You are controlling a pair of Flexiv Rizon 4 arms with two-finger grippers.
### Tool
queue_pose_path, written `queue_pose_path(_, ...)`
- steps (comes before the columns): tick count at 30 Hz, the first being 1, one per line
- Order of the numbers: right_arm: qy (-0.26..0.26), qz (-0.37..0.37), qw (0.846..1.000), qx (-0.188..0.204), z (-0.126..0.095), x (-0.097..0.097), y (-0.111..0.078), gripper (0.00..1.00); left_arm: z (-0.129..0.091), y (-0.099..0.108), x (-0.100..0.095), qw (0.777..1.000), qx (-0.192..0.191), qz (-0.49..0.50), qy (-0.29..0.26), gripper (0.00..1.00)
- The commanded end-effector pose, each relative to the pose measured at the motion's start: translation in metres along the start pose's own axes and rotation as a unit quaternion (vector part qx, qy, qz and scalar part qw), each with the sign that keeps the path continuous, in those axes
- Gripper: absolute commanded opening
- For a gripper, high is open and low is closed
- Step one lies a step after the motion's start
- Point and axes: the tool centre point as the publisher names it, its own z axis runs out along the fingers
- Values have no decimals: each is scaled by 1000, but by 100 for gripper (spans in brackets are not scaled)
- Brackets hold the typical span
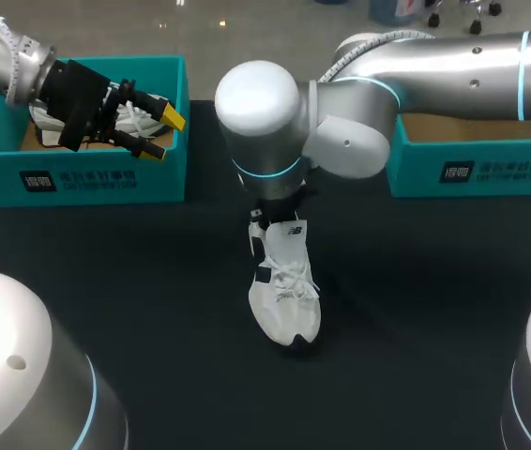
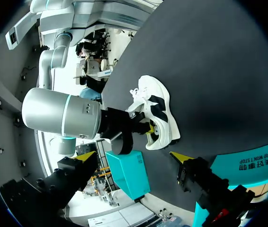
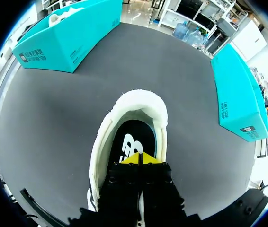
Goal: Take the shoe out of the shoebox, open the shoe tongue, remove and reinsert the insole, then place the shoe into the shoebox
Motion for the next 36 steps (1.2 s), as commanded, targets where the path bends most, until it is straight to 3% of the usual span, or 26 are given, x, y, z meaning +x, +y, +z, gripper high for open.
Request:
queue_pose_path(1,-15,-9,1000,-1,15,12,0,0,0,-1,-1,1000,0,0,2,100)
queue_pose_path(5,-14,-15,1000,4,23,18,-4,0,0,-1,-1,1000,0,0,2,100)
queue_pose_path(13,0,-19,1000,14,18,25,-11,0,0,-1,-1,1000,0,0,2,100)
queue_pose_path(19,-18,-23,1000,-11,-6,14,-1,0,0,-1,-1,1000,0,0,2,100)
queue_pose_path(27,-41,-29,998,-23,-1,-4,10,0,0,-1,-1,1000,0,0,2,100)
queue_pose_path(36,-66,-51,996,-9,11,-6,8,0,0,-1,-1,1000,0,0,2,100)
